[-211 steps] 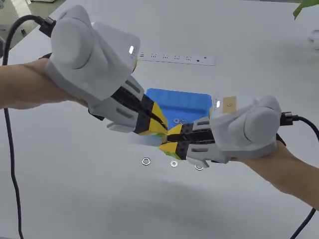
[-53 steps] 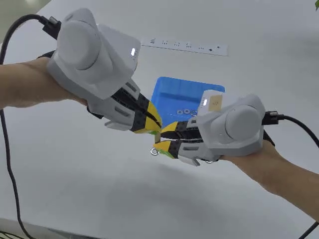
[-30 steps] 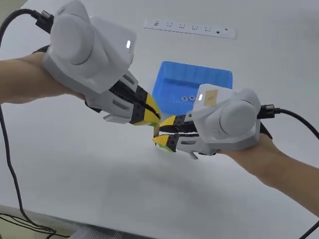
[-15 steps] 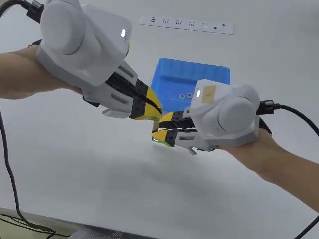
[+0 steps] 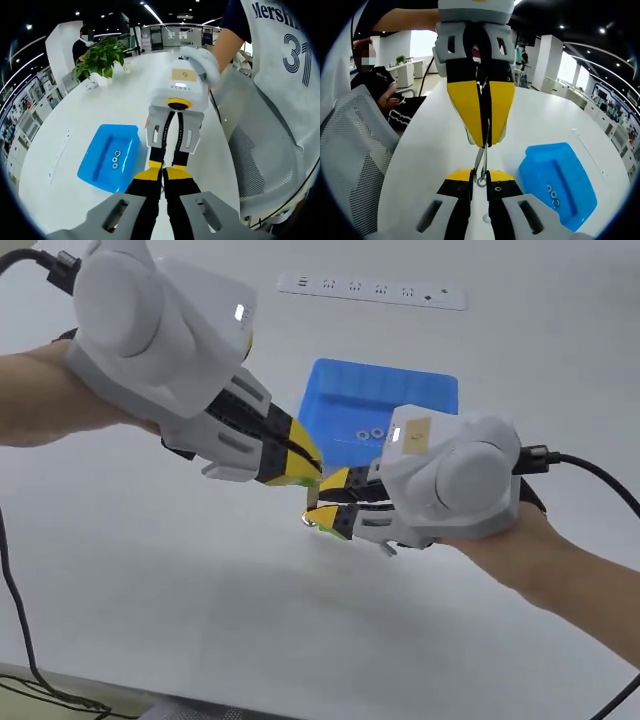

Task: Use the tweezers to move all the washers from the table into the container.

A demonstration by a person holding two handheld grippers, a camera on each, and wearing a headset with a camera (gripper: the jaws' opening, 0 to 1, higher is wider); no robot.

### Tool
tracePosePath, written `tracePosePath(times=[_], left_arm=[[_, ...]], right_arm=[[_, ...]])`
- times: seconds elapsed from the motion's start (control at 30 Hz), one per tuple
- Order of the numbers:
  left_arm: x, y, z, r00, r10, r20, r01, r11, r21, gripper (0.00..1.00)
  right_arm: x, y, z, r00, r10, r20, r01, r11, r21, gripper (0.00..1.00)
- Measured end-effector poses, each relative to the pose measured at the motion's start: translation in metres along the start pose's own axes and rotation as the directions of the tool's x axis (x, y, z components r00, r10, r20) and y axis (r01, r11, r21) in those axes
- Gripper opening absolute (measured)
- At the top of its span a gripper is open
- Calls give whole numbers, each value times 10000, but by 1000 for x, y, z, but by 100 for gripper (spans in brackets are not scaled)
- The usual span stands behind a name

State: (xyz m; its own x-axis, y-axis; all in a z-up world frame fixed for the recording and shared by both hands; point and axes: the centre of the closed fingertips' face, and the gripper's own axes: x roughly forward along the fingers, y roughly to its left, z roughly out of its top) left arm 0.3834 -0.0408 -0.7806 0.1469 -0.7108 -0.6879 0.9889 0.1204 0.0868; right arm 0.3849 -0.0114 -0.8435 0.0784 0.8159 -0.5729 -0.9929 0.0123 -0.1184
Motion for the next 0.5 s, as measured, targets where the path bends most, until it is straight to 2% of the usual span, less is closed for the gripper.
tracePosePath(times=[0.23,0.5], left_arm=[[1,1,-6,10000,-1,64,3,9998,-215,6],[0,5,-8,9999,120,-78,-120,9999,-69,6]], right_arm=[[3,1,-3,9999,40,-106,-41,10000,-76,11],[4,-1,-3,9999,13,-104,-14,10000,-61,11]])
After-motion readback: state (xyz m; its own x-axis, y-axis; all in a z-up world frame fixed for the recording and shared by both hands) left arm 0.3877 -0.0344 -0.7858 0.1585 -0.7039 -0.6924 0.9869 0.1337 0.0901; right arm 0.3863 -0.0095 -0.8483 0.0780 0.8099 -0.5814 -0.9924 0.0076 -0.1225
